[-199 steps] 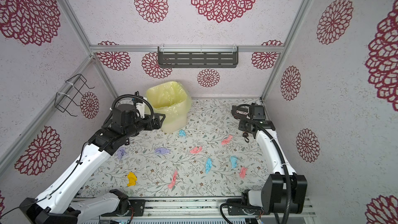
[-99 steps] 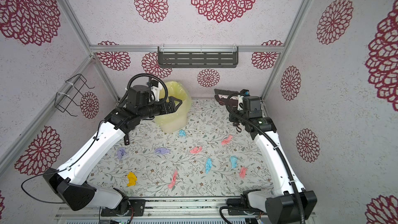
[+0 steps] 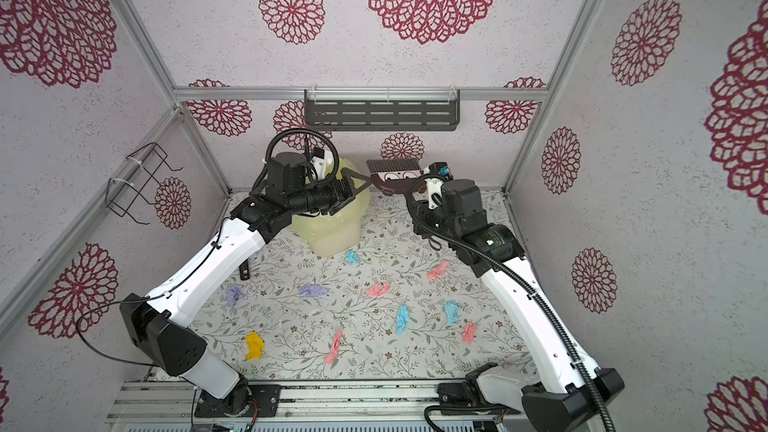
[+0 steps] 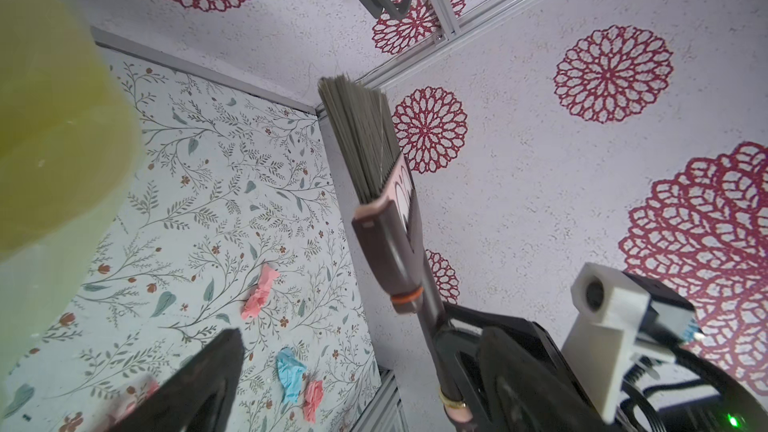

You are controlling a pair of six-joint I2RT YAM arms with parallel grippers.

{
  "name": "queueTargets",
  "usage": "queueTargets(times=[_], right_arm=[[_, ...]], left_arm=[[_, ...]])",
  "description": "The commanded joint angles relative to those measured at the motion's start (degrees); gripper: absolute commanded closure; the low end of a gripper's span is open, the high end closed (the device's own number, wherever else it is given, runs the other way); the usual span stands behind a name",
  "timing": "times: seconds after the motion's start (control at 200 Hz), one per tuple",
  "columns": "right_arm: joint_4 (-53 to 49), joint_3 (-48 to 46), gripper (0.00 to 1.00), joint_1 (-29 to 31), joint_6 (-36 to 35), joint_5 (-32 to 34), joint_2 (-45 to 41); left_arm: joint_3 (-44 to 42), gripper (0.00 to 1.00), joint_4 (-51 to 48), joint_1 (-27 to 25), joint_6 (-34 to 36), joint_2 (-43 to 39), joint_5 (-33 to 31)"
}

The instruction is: Sweep away the paper scraps from the table

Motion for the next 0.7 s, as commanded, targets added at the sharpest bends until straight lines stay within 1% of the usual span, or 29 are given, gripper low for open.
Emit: queueTargets(times=[0.0, 0.155, 0.26, 0.325, 0.445, 0.485, 0.56, 0.6, 0.696], right_arm=[[3.45, 3.09, 1.0, 3.16, 0.45, 2.01, 0.41], [3.62, 3.66, 1.0, 7.32, -0.25, 3.23, 1.82], [4.28, 3.65, 1.0, 9.12, -0.16, 3.91, 2.09], [4.55, 3.82, 1.0, 9.69, -0.15, 3.96, 2.39], [4.99, 3.91, 1.0, 10.15, 0.09, 3.96, 2.97], [5.12, 3.88, 1.0, 10.16, 0.14, 4.12, 3.19], [5.47, 3.74, 1.0, 10.16, 0.12, 4.3, 3.25], [5.47, 3.74, 1.0, 10.16, 0.1, 4.54, 3.27], [5.31, 3.74, 1.0, 10.16, 0.1, 5.31, 2.95]], left_arm=[[1.84, 0.1, 3.03, -0.33, -0.85, 0.99, 1.07], [2.35, 0.13, 2.62, 0.16, 0.26, 1.72, 0.35], [2.09, 0.21, 2.61, 0.63, 0.01, 1.85, 0.45], [1.67, 0.32, 3.05, 0.64, -0.43, 1.89, 0.66], [0.27, 0.62, 4.66, 0.64, -1.75, 1.78, 1.39], [-0.34, 0.71, 5.12, 0.58, -2.02, 1.57, 1.48], [-1.6, 0.91, 6.04, 0.57, -2.57, 1.0, 1.45], [-2.33, 1.0, 6.61, 0.57, -2.8, 0.6, 1.22], [-4.44, 1.0, 8.64, 0.93, -3.42, -0.79, 0.81]])
